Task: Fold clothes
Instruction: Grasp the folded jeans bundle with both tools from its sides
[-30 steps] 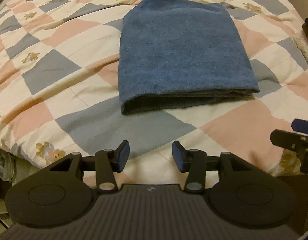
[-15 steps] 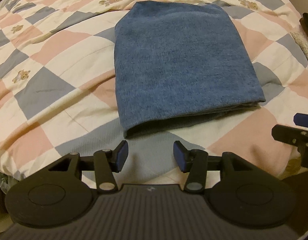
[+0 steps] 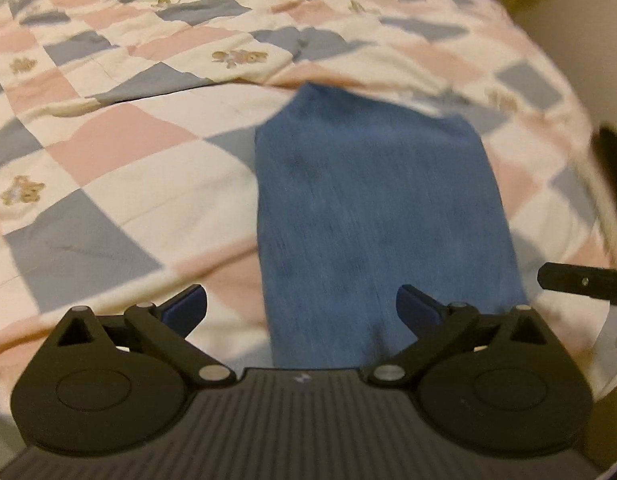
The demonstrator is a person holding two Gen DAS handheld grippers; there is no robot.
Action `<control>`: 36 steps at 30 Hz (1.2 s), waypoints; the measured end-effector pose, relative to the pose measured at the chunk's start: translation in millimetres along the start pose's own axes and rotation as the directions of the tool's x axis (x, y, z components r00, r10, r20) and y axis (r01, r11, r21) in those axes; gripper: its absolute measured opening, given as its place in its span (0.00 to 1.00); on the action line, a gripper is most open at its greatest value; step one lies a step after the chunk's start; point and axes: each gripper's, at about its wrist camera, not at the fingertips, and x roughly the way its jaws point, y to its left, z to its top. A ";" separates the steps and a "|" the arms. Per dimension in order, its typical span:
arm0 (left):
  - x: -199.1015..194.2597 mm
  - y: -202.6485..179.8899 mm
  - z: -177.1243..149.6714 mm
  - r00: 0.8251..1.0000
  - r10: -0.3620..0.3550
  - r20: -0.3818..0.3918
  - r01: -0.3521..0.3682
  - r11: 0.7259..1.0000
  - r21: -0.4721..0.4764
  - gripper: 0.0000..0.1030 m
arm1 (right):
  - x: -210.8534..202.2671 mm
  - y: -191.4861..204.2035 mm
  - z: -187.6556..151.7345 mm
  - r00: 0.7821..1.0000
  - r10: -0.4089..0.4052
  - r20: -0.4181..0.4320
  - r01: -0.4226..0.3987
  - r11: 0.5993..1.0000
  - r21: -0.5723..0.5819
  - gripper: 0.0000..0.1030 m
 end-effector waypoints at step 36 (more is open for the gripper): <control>107.7 51.9 60.1 0.826 -0.546 -0.139 0.527 0.836 -0.153 0.34 | 77.9 -67.7 36.2 0.895 0.442 -0.053 -0.412 0.868 0.278 0.31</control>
